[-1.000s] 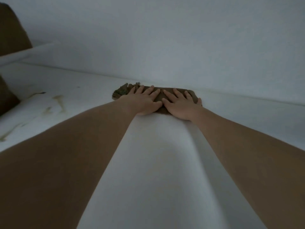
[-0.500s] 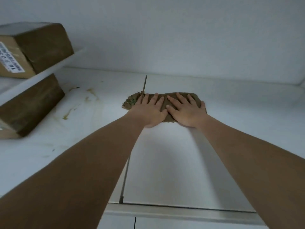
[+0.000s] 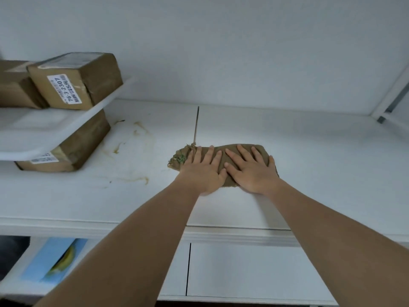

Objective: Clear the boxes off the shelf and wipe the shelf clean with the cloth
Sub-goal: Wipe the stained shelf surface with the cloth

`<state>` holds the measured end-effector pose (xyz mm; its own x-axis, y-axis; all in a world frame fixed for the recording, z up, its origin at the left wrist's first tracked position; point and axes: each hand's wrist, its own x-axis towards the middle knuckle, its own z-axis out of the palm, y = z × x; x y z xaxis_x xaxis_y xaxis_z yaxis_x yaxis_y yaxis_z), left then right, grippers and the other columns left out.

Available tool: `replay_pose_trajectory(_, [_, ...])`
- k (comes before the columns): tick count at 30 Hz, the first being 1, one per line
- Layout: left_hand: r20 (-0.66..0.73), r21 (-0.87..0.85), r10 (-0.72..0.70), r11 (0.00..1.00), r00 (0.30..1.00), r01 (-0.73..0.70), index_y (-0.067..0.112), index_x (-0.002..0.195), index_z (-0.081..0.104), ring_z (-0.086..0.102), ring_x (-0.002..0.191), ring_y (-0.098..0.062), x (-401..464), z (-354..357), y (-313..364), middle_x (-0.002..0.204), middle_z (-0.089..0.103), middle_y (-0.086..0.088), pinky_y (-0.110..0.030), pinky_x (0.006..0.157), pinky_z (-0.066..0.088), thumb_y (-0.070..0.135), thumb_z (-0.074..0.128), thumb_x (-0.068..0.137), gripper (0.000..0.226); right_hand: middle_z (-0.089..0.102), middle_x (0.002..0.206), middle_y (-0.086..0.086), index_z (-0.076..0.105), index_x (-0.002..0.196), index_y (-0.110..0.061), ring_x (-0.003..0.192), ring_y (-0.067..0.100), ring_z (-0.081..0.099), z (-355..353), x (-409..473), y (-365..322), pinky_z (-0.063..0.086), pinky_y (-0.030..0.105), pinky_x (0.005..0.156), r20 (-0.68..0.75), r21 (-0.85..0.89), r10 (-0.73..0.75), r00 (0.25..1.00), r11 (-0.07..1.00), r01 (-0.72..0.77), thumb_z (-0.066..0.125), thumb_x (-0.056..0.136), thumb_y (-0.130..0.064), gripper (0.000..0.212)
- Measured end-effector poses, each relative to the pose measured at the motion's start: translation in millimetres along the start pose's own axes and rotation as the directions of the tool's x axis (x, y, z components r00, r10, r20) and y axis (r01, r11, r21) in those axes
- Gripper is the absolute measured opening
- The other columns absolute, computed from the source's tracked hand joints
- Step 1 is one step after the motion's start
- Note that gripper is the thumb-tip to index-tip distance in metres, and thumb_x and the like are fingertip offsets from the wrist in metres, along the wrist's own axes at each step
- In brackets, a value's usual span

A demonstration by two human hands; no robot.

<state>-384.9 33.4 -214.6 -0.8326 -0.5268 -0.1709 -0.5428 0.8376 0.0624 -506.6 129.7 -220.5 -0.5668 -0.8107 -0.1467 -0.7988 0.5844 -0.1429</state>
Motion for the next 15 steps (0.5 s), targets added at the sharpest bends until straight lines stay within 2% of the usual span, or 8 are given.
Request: replay_pose_trajectory(15, [0.038,-0.036,0.042,0.999,0.998,-0.04,0.025,0.151,-0.012,-0.021,0.144,-0.026,-77.4,13.6,12.5,0.158,-0.02,0.001,-0.043,0.117,-0.013,0.051,0.009,0.099,0.062,-0.015,0.159,-0.02,-0.003,0.147,-0.056,0.148,0.018,-0.016,6.2,-75.8,-12.6,-0.011,0.054,0.116,0.086,0.038,-0.032,0.996,0.999,0.028,0.013,0.099,-0.058,0.051])
